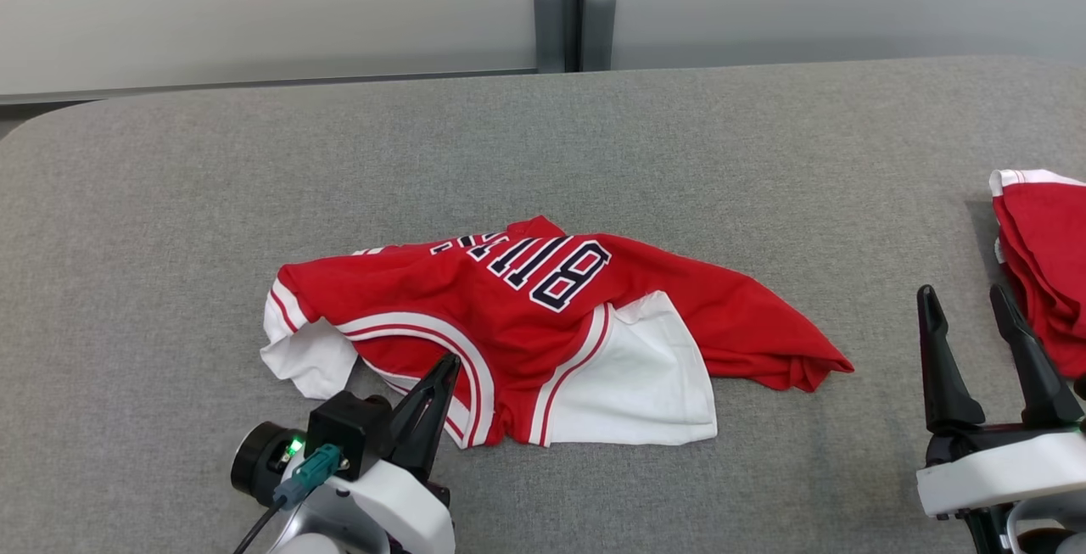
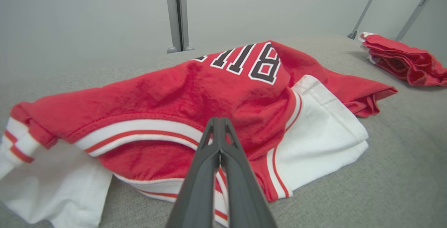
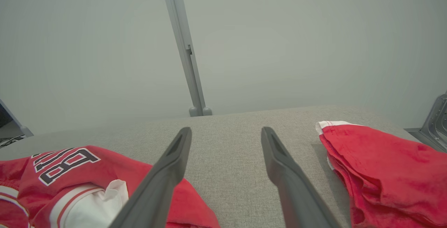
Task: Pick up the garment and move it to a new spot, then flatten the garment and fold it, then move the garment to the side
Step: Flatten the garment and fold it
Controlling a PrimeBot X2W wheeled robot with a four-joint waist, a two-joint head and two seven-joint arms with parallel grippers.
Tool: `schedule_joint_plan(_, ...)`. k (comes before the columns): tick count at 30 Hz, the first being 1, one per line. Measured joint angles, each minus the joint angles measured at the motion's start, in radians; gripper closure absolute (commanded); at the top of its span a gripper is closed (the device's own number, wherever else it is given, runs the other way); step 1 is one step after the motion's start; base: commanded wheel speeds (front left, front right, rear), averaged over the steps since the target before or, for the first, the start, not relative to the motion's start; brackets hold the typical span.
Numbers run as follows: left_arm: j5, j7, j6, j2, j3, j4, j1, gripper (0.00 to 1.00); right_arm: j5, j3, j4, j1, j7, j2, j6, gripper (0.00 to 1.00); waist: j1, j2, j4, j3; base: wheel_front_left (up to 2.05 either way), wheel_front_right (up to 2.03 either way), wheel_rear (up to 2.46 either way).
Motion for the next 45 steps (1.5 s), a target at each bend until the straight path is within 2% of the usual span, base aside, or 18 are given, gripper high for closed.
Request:
schedule_joint_plan(4, -0.004, 0.001, 0.003, 0.010, -0.001, -0.025, 0.013, 1.00, 0.000, 0.001, -0.002, 0.002, 0.000, 0.000, 0.000, 0.00, 0.0000, 0.0000, -0.002, -0.002, 0.00, 0.00, 0.00)
schedule_joint_plan(5, -0.009, -0.018, 0.004, 0.006, 0.005, -0.036, 0.013, 0.81, 0.000, -0.001, -0.002, 0.002, 0.000, -0.001, 0.000, 0.00, 0.0000, 0.0000, -0.002, -0.002, 0.00, 0.00, 0.00)
schedule_joint_plan(6, -0.013, -0.037, 0.008, -0.002, 0.015, -0.047, 0.012, 0.00, 0.000, -0.001, -0.002, 0.002, 0.001, 0.000, 0.000, 0.00, 0.0000, 0.0000, -0.002, -0.003, 0.00, 0.00, 0.00)
schedule_joint_plan(15, -0.081, -0.135, 0.052, 0.008, 0.166, -0.083, 0.016, 0.00, -0.002, -0.006, -0.007, 0.008, 0.009, -0.001, 0.000, 0.00, 0.0000, 0.0000, 0.006, -0.025, 0.00, 0.00, 0.00)
schedule_joint_plan(24, -0.150, -0.151, 0.059, 0.088, 0.309, -0.071, 0.118, 0.00, -0.002, -0.003, -0.010, 0.050, 0.028, -0.008, 0.000, 0.00, 0.0000, 0.0000, 0.011, -0.082, 0.00, 0.00, 0.00)
schedule_joint_plan(32, -0.131, -0.147, 0.088, 0.107, 0.309, -0.134, 0.176, 0.00, -0.006, -0.002, -0.030, 0.080, 0.047, -0.011, 0.000, 0.00, 0.0000, 0.0000, 0.019, -0.112, 0.00, 0.00, 0.00)
schedule_joint_plan(45, -0.128, -0.133, 0.118, 0.112, 0.309, -0.168, 0.184, 0.00, -0.003, -0.002, -0.044, 0.084, 0.054, -0.011, 0.000, 0.00, 0.0000, 0.0000, 0.022, -0.106, 0.00, 0.00, 0.00)
